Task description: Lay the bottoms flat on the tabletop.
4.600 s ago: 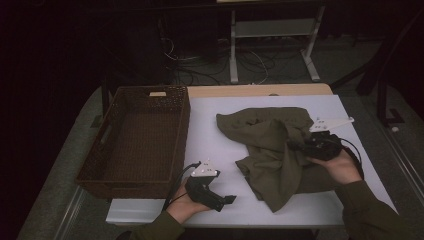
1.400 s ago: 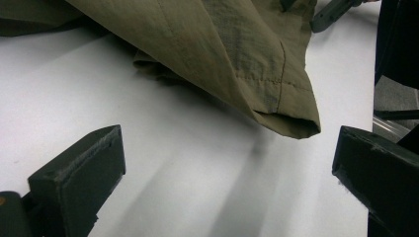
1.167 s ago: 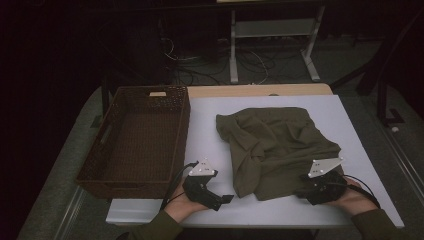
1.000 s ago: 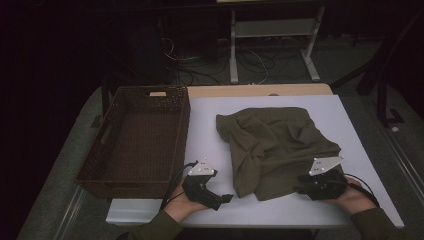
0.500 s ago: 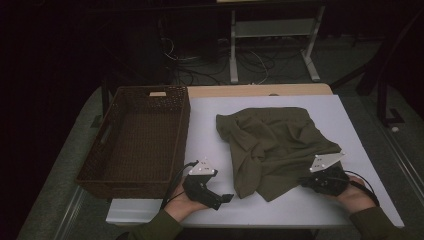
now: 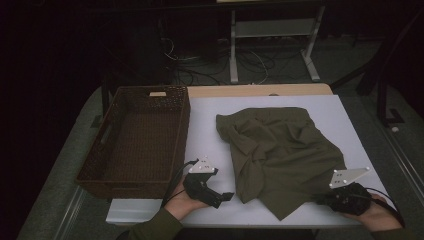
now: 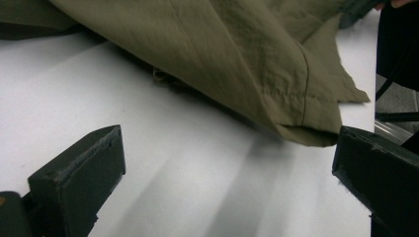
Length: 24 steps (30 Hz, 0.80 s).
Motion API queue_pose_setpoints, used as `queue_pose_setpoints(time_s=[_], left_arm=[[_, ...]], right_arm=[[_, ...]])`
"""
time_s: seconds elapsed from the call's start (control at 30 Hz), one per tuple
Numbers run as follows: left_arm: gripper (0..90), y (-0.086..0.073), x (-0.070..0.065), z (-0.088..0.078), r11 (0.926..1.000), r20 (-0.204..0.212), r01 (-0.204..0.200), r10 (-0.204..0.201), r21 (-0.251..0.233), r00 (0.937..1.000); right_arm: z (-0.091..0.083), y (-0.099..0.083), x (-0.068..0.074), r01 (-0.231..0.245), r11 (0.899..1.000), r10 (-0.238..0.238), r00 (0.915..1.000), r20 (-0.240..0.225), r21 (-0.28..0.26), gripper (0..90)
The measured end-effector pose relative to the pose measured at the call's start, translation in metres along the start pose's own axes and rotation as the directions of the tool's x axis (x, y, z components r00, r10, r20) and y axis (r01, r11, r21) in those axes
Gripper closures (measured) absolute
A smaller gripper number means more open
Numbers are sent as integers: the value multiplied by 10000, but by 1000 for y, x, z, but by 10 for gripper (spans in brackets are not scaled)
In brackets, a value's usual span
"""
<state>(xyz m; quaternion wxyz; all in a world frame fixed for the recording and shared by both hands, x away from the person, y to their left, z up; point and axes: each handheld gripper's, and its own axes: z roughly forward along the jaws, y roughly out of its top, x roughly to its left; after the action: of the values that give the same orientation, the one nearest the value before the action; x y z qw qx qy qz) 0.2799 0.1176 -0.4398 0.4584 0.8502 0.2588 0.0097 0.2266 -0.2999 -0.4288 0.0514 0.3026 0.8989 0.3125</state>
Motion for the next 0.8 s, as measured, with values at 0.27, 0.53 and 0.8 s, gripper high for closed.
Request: queue_pose_setpoints(time_s=[0.27,0.53,0.8], left_arm=[[0,1,0,1,10000,44,-13,13,14,10000],[0,0,1,0,10000,11,-9,9,12,10000],[0,0,1,2,10000,14,23,-23,49,10000]], right_arm=[[-2,-12,13,180,9998,-172,9966,-800,83,873],[4,1,20,1000,9941,-1011,9946,-242,-426,607],[29,19,17,1518,9884,-1512,9873,-495,99,771]])
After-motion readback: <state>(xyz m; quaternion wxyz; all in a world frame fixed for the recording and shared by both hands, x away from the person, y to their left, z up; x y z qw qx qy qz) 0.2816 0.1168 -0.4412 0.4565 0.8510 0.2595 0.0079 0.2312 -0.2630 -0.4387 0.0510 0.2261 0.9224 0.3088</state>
